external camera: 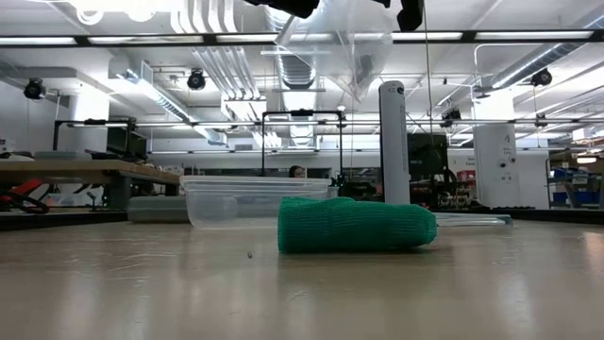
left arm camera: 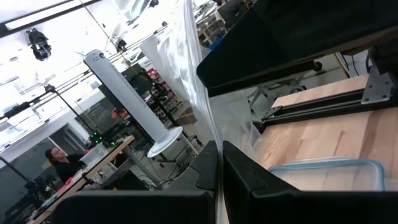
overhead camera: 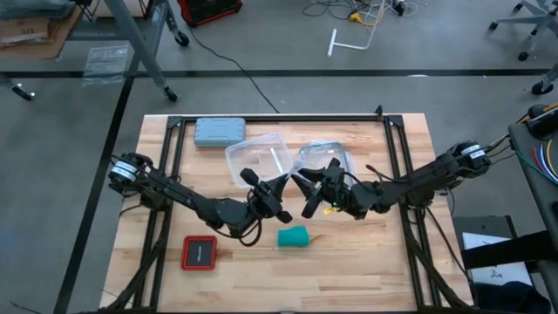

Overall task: Roll bandage
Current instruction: Open the transparent zip bag

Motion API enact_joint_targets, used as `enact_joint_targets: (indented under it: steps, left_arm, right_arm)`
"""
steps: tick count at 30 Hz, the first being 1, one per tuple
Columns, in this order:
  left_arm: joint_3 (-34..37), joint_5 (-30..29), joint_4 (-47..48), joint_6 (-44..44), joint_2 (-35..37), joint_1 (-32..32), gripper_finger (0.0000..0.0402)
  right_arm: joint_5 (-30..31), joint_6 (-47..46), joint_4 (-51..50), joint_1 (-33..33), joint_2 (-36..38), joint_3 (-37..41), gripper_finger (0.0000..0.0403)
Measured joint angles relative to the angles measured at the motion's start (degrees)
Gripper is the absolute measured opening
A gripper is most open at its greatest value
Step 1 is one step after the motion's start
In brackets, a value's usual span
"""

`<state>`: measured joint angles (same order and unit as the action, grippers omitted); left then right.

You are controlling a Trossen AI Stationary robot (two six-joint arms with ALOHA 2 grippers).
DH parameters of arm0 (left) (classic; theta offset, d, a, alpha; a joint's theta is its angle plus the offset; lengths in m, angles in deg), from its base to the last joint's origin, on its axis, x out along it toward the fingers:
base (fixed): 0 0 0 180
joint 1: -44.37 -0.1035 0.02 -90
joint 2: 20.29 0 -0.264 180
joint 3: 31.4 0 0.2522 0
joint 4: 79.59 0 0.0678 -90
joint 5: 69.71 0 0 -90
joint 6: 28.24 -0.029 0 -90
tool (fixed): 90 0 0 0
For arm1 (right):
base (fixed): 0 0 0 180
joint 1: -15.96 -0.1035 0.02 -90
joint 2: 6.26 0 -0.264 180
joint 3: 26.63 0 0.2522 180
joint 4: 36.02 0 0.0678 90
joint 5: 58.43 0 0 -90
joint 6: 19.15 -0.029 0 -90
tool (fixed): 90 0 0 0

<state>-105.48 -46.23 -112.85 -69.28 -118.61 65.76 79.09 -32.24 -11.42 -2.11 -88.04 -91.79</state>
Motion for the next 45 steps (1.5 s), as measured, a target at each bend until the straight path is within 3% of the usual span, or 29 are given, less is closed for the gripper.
enact_joint_targets:
  steps: [7,19,27,34,38,41,45]
  left_arm:
    - [0.0,-0.3,0.0,0.0,0.0,0.0,0.0000]
    - [0.0,-3.1,1.9,0.0,0.0,-0.4,0.0000]
    - [0.0,2.8,4.4,-0.1,0.1,-0.4,0.0000]
    - [0.0,2.6,4.9,-0.1,0.1,-0.4,0.0000]
    - [0.0,2.1,5.0,-0.1,0.1,-0.5,0.0000]
    - [0.0,-0.9,5.1,-0.3,0.1,-0.5,0.0000]
    - [0.0,-5.5,5.0,-2.5,0.1,-0.7,0.0000]
  right_arm:
    - [0.0,-0.8,-0.1,0.0,0.0,0.0,0.0105]
    - [-2.8,-5.9,-2.1,0.5,0.0,0.0,0.0148]
    - [-3.0,-6.0,-2.1,1.8,0.0,0.0,0.0146]
    - [-2.9,-6.0,-2.1,2.4,0.0,0.0,0.0115]
    - [-2.9,-5.9,-2.1,2.4,0.0,0.0,0.0065]
    - [-4.1,-5.1,-2.1,2.4,0.0,0.0,0.0015]
    - [-4.5,-5.1,-2.3,2.4,0.0,0.0,0.0006]
